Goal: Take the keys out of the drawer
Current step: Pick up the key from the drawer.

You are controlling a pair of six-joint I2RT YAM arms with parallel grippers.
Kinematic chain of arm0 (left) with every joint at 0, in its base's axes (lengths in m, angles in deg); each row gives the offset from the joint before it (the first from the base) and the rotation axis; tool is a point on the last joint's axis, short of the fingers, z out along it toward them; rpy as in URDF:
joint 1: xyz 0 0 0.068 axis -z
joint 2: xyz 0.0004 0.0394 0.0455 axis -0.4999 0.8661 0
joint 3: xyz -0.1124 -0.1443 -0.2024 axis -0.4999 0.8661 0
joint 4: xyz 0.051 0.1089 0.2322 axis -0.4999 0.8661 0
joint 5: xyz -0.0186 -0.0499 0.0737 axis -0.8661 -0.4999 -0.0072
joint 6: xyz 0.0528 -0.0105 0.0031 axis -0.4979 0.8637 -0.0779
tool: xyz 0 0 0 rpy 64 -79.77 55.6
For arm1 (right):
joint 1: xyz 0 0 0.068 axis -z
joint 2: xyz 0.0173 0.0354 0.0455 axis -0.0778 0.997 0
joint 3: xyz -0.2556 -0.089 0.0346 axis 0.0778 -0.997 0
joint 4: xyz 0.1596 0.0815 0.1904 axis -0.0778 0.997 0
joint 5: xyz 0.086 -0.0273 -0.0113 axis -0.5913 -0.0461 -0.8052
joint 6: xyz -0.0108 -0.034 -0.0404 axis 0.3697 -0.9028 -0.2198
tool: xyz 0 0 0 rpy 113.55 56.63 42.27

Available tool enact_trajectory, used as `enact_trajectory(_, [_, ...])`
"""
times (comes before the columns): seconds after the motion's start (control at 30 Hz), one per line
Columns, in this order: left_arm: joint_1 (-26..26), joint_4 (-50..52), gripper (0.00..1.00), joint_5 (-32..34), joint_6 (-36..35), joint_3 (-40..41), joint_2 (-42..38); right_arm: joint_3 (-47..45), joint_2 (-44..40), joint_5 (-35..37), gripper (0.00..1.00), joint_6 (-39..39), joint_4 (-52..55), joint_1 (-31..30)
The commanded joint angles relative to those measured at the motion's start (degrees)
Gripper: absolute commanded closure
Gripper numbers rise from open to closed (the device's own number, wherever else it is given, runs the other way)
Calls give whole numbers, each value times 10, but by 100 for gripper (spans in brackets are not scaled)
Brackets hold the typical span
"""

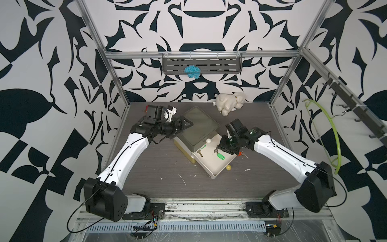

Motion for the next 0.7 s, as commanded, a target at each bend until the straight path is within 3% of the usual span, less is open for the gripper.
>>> enact_trajectory(0.0, [4,24,1,8,-9,23,-42,-4,5,-5,65,-24,13,-2])
enact_trajectory(0.67, [4,27,1,12,-17,53,-52,35,88,17,74,-53,5,-20])
